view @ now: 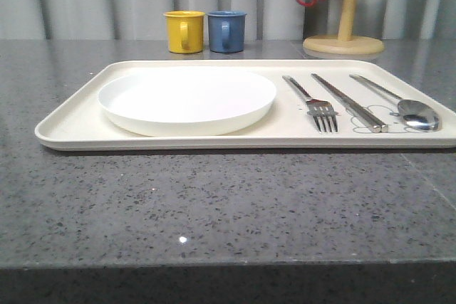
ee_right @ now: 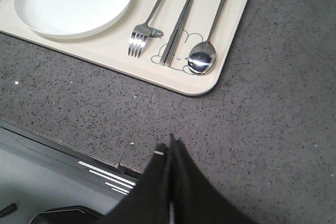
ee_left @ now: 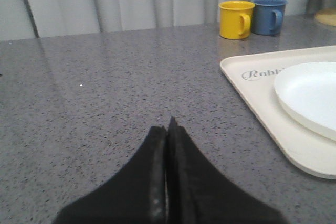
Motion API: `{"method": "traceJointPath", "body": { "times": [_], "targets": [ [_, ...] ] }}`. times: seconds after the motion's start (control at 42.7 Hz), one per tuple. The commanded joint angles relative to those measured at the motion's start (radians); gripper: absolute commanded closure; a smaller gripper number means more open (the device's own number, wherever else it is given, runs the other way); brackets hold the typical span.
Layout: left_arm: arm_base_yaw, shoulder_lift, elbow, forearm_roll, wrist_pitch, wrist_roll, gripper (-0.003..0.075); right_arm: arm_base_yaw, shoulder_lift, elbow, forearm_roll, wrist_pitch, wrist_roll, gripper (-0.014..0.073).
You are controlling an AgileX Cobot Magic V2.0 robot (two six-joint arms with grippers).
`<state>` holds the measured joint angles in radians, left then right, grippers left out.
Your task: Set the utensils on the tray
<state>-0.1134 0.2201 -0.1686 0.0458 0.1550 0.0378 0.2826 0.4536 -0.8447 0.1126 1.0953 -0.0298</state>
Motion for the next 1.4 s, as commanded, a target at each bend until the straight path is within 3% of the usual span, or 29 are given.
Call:
{"method": "traceJointPath", "body": {
  "times": [0.0,0.187,0.375,0.656,1.381],
  "targets": [
    [0.041,-0.084,0.069,-0.016,-0.177,-0.007,0.0741,-0.002,0.007,-0.020,-0.002,-0.058,0.001,0.0661],
    [0.085,-0.196,0.174,-0.046,-0.218,-0.007,0.0741,-0.002,0.007,-0.020,-0.002,-0.058,0.001,0.0661],
    [0.119,-0.247,0.176,-0.059,-0.191,-0.007,0.0741,-0.002,0.007,-0.020,-0.002,-0.058,0.001,0.0661],
    [0.115,-0.248,0.176,-0.059,-0.272,-0.007,0.0741,-0.002,0.007,-0.020,-0.002,-0.055,0.001,0.0661],
    [0.115,-0.246,0.176,-0.059,-0.265,-0.007,0.0741,-0.002,0.007,-0.020,-0.002,-0.055,0.001,0.0661]
  ]
}}
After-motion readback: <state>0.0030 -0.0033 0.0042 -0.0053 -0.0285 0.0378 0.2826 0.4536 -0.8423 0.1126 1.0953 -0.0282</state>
